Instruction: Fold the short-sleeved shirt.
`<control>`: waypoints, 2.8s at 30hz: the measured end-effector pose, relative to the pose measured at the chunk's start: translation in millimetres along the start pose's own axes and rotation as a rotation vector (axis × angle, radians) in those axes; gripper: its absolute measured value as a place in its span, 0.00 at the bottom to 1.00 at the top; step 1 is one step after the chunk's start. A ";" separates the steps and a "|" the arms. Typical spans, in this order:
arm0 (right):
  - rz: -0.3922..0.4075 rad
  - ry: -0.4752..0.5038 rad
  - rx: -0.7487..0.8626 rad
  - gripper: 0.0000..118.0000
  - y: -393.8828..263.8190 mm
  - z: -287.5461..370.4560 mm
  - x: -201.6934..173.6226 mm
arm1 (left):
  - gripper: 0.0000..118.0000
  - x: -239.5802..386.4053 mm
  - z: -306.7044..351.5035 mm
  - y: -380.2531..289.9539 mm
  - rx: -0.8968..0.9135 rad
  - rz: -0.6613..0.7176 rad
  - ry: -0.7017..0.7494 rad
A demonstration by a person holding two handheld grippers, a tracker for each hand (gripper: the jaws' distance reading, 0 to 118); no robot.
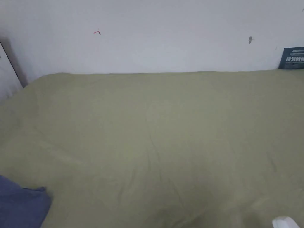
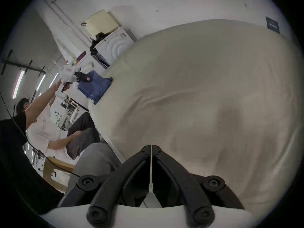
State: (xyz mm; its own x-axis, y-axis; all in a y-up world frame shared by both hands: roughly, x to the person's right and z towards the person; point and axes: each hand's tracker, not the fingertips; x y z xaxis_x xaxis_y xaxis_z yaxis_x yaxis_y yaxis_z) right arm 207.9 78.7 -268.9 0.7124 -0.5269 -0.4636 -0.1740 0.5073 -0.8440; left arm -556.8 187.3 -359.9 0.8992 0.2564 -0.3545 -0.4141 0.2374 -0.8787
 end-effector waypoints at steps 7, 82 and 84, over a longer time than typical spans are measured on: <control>0.006 -0.018 -0.002 0.02 0.2 3.2 -8.3 | 0.76 -52.7 0.1 1.4 0.065 0.101 0.293; 0.215 -0.933 0.931 1.00 2.1 133.7 -139.0 | 1.00 373.1 72.7 -341.8 1.097 -0.450 -0.075; 0.189 -0.939 0.910 1.00 4.1 133.7 -135.8 | 1.00 369.7 70.2 -339.1 1.083 -0.444 -0.095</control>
State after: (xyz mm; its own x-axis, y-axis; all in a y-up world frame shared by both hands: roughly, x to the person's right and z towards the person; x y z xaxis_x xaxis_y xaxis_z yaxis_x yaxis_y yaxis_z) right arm 201.4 243.5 -173.4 0.9892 0.0853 0.1192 -0.0690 0.9884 -0.1349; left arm -93.8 267.3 -170.6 0.9998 0.0088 -0.0195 -0.0121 0.9849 -0.1725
